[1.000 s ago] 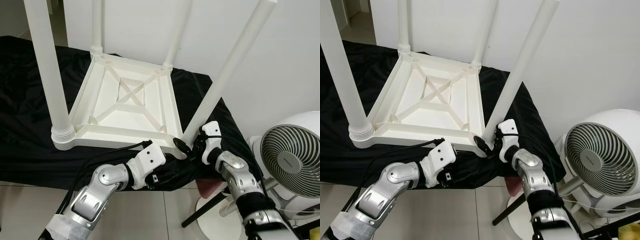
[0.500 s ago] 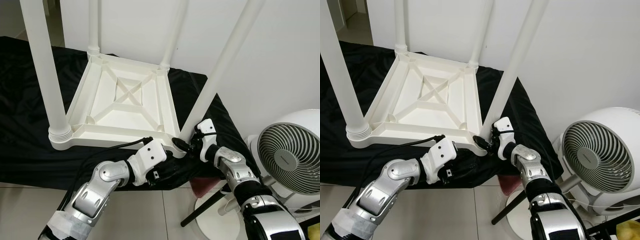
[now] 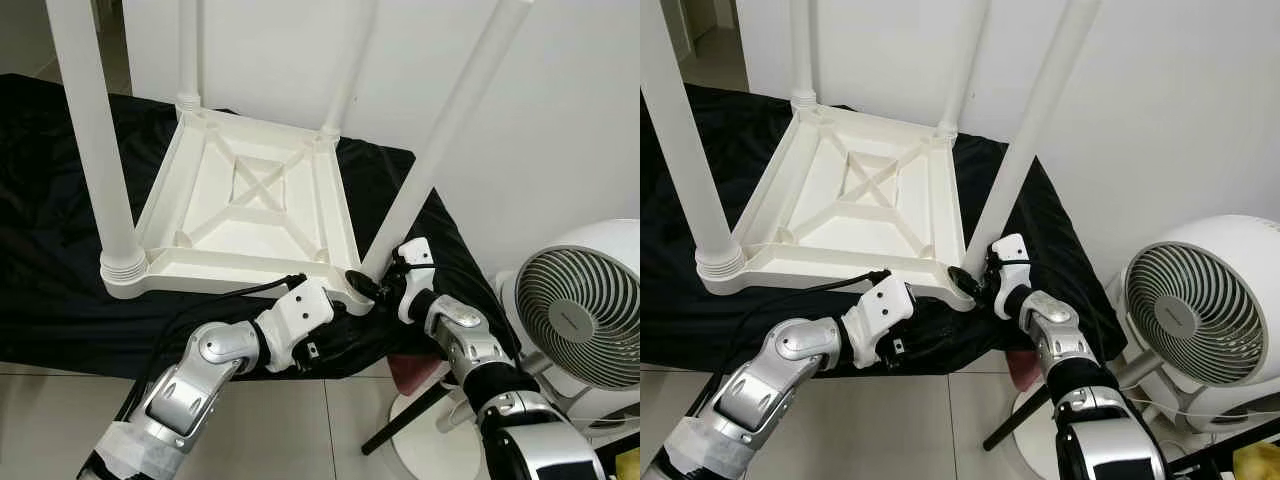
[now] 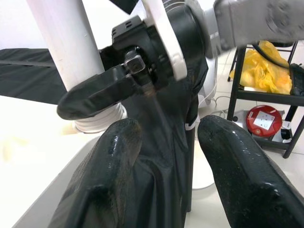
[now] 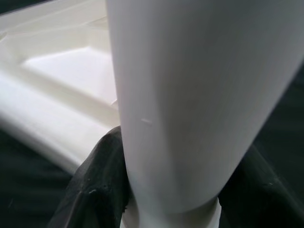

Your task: Building children table

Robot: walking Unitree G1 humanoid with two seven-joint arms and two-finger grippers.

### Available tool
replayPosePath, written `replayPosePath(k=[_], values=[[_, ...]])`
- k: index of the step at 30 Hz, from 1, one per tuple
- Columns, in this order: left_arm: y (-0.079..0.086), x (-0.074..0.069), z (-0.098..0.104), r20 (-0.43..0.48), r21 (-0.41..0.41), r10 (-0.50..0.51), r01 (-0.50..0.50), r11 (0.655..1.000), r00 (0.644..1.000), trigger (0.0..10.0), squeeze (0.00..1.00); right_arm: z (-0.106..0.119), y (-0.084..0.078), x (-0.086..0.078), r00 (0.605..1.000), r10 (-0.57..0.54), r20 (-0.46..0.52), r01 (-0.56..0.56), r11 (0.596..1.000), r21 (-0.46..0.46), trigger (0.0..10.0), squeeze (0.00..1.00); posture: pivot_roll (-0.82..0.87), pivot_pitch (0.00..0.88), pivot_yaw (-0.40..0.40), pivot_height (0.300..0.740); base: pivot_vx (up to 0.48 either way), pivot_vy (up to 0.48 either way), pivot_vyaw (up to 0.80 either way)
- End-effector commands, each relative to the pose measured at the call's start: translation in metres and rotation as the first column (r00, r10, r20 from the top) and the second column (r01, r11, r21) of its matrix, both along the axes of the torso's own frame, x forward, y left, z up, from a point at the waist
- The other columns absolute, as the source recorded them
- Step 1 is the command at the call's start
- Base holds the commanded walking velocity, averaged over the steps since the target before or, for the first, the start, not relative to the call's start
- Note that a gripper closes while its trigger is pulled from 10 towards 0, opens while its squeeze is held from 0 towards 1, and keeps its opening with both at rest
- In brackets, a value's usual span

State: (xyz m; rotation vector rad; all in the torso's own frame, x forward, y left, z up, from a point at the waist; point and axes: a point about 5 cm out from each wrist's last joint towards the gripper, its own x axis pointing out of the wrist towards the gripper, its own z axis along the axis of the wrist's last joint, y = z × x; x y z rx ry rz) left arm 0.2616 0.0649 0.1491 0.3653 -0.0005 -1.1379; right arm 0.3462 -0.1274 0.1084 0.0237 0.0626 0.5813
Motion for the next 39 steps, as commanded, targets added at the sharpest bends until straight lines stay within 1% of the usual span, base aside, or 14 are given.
replayPosePath(k=[1,2,4,7,10,20,21,22,23,30,31,32,37,39], values=[[-0.005,0.000,-0.003,-0.006,0.004,-0.012,0.012,1.000,1.000,10.0,0.00,-0.012,-0.002,-0.006,0.995,-0.077,-0.063,0.077,0.997,-0.007,10.0,0.00,0.13,0.000,-0.208,0.740,0.000,0.000,0.00],[-0.005,0.000,-0.003,-0.006,0.004,-0.012,0.012,1.000,1.000,10.0,0.00,-0.012,-0.002,-0.006,0.995,-0.077,-0.063,0.077,0.997,-0.007,10.0,0.00,0.13,0.000,-0.208,0.740,0.000,0.000,0.00],[-0.006,0.000,-0.004,-0.004,0.006,-0.015,0.015,1.000,1.000,10.0,0.00,-0.019,0.004,-0.012,0.968,-0.230,-0.099,0.229,0.973,-0.023,10.0,0.00,0.13,0.000,-0.211,0.740,0.000,0.000,0.00],[-0.006,0.000,-0.004,-0.004,0.006,-0.016,0.016,1.000,1.000,10.0,0.00,-0.021,0.005,-0.015,0.950,-0.294,-0.107,0.292,0.956,-0.037,10.0,0.00,0.13,0.000,-0.212,0.740,0.000,0.000,0.00],[-0.005,0.000,-0.004,-0.003,0.009,-0.014,0.014,1.000,1.000,10.0,0.00,-0.021,0.006,-0.029,0.845,-0.528,-0.084,0.526,0.849,-0.040,10.0,0.00,0.13,0.000,-0.214,0.740,0.000,0.000,0.00],[-0.005,-0.001,-0.005,-0.009,0.013,-0.025,0.025,1.000,1.000,10.0,0.00,-0.015,0.010,-0.037,0.846,-0.525,-0.095,0.525,0.851,-0.029,10.0,0.00,0.13,0.000,-0.209,0.740,0.000,0.000,0.00],[-0.005,-0.001,-0.005,-0.007,0.014,-0.024,0.024,1.000,1.000,10.0,0.00,-0.014,0.010,-0.037,0.850,-0.519,-0.094,0.520,0.854,-0.007,10.0,0.91,0.13,0.000,-0.210,0.740,0.000,0.000,0.00],[-0.005,-0.001,-0.005,-0.007,0.014,-0.024,0.024,1.000,1.000,10.0,0.00,-0.014,0.010,-0.037,0.850,-0.519,-0.094,0.520,0.854,-0.007,10.0,0.91,0.13,0.000,-0.210,0.740,0.000,0.000,0.00],[-0.005,-0.001,-0.005,-0.006,0.014,-0.023,0.023,1.000,1.000,10.0,0.00,-0.011,0.011,-0.036,0.859,-0.504,-0.087,0.507,0.862,0.013,10.0,1.00,0.13,0.000,-0.212,0.740,0.000,0.000,0.00],[-0.005,-0.001,-0.005,-0.007,0.013,-0.022,0.022,1.000,1.000,10.0,0.00,-0.008,0.009,-0.036,0.869,-0.489,-0.072,0.491,0.871,0.015,10.0,1.00,0.13,0.000,-0.213,0.740,0.000,0.000,0.00],[-0.005,-0.001,-0.006,-0.007,0.013,-0.022,0.022,1.000,1.000,10.0,0.00,-0.008,0.007,-0.035,0.890,-0.452,-0.063,0.452,0.892,-0.004,10.0,1.00,0.13,0.000,-0.213,0.740,0.000,0.000,0.00],[-0.004,-0.002,-0.005,-0.007,0.012,-0.020,0.020,1.000,1.000,10.0,0.00,-0.008,0.003,-0.033,0.926,-0.375,-0.033,0.375,0.927,-0.025,10.0,0.00,0.14,0.000,-0.213,0.740,0.000,0.000,0.00],[-0.004,-0.002,-0.005,-0.006,0.012,-0.019,0.019,1.000,1.000,10.0,0.00,-0.008,0.000,-0.032,0.948,-0.318,-0.016,0.318,0.947,-0.042,10.0,0.00,0.14,0.000,-0.213,0.740,0.000,0.000,0.00],[-0.003,-0.003,-0.005,-0.008,0.012,-0.020,0.020,1.000,1.000,10.0,0.00,-0.005,-0.007,-0.028,0.980,-0.199,0.013,0.199,0.978,-0.064,10.0,0.00,0.14,0.000,-0.209,0.740,0.000,0.000,0.00]])
